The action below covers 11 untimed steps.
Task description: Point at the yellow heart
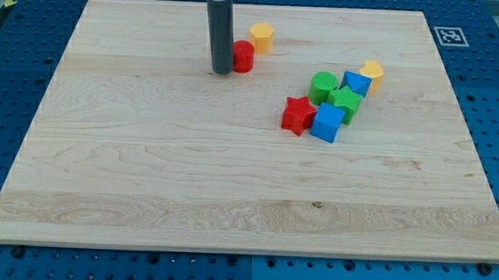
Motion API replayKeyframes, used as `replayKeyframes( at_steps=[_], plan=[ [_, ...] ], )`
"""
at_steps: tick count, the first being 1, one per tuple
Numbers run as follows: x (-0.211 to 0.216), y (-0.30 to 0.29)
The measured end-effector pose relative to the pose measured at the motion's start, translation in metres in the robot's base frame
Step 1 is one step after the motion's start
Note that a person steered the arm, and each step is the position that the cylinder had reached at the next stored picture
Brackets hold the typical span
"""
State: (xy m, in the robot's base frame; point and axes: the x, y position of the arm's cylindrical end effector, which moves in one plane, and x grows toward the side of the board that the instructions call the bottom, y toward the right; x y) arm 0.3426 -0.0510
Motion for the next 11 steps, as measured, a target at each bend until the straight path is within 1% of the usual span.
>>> replayKeyframes(
  at_steps=[1, 3, 5, 6, 8, 11],
  plan=[
    [-0.006, 0.0],
    [0.011, 0.004],
    [0.015, 0.065],
    [0.013, 0.07],
    [0.013, 0.044],
    [0.013, 0.028]
  ],
)
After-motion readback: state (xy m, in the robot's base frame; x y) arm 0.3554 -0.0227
